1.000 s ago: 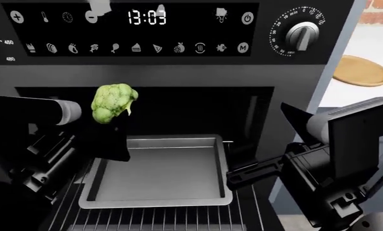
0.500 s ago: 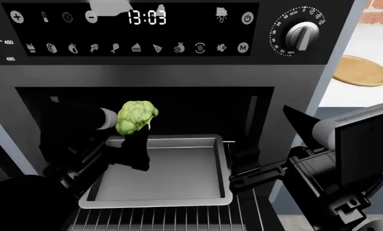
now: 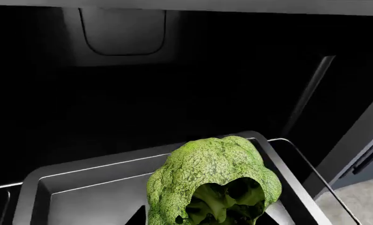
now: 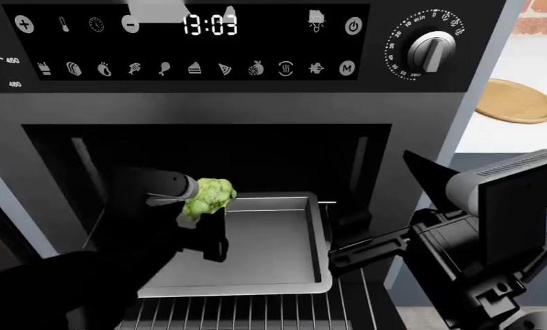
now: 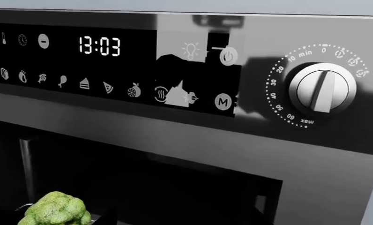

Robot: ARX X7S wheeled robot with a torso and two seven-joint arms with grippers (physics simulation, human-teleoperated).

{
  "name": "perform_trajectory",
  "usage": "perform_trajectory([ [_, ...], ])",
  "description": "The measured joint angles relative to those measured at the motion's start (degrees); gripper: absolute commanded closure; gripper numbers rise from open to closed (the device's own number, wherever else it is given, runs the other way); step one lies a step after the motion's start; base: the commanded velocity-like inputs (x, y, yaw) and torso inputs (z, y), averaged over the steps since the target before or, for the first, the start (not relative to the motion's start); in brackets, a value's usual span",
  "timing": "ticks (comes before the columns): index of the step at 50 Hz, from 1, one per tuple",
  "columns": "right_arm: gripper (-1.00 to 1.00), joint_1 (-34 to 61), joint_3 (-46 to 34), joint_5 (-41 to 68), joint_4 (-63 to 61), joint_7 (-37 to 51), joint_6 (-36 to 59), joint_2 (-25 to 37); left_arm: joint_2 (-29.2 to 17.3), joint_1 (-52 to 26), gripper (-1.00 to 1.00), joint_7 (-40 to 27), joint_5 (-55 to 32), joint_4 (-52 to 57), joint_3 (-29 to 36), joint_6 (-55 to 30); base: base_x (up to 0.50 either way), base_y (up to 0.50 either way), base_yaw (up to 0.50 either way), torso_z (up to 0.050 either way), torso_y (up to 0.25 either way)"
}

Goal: Place the broccoli on the rack of the oven.

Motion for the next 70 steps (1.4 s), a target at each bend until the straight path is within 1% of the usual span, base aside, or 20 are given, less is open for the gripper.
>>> perform_trajectory([
  [31, -1.0, -1.28, -0.01, -2.19, -0.25, -1.7, -1.21, 0.15, -0.11, 1.82, 1.0, 2.2, 6.66, -8.3, 6.98, 3.02, 0.0, 0.0, 0.0, 0.0, 0.001],
  [58, -1.0, 0.26, -1.43, -1.73, 0.03, -1.02, -0.9, 0.1, 0.69, 1.1, 1.0, 2.81, 9.01, -17.09, 9.0, 4.5, 0.0, 0.0, 0.0, 0.0, 0.0],
  [59, -1.0, 0.24, -1.44, -1.75, 0.02, -1.03, -0.93, 0.12, 0.7, 1.03, -1.0, 2.81, 9.13, -17.32, 9.09, 4.59, 0.0, 0.0, 0.0, 0.0, 0.0],
  [70, -1.0, -0.09, -1.46, -2.04, -0.01, -1.28, -1.29, 0.31, 0.57, 0.4, -1.0, 2.91, 8.97, -18.34, 8.96, 5.59, 0.0, 0.0, 0.0, 0.0, 0.0],
])
